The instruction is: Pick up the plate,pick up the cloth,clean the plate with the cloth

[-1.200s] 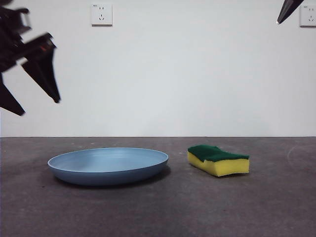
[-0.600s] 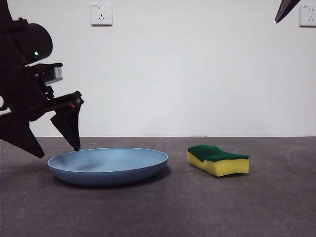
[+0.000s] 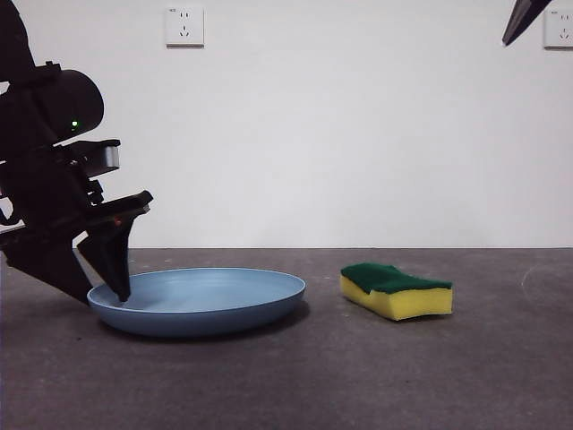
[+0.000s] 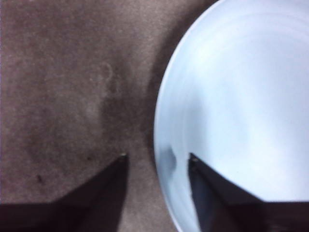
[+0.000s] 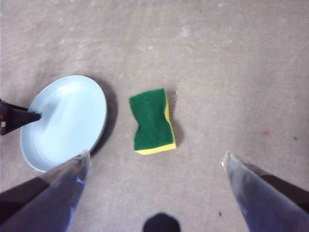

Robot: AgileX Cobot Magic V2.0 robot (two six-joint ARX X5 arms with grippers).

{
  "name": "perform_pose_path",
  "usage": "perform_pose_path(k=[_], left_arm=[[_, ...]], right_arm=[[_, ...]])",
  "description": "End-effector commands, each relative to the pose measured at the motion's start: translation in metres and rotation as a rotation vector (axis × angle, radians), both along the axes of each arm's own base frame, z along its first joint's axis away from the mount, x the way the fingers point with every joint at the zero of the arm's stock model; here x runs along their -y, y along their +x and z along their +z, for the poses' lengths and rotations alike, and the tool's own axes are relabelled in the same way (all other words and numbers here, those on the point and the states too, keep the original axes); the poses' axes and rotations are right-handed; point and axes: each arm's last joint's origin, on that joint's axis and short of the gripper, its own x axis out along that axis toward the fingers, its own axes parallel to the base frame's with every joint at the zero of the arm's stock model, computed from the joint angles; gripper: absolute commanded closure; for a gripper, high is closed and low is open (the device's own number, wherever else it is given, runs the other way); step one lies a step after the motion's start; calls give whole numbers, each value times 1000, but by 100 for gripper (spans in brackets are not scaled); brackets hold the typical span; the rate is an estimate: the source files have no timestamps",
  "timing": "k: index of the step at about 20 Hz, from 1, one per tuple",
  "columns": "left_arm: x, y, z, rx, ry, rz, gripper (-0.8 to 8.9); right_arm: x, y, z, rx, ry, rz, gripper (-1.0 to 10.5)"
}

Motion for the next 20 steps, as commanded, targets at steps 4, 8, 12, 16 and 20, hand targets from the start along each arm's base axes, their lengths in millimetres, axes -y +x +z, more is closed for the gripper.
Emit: perform_pose_path(k=[4,8,12,16,20], left_arm=[[2,1,15,34,-8,-10,821],[1,-2,54,93,-3,-40,821],[-1,-12,89,149,-6,-55,821],[-3,-21,102,162,-7,-62,821],[-4,-25,100,122,11,-78,821]], right_arm=[[-25,18,-8,16,-22,110,479],[-57,43,-33,-39,-157,169,479],[-89,71,-61,-102,-265,237,481],[-111,98,-85,-103,-302,286,570],[-122,115,-109,-102,-324,292,570]])
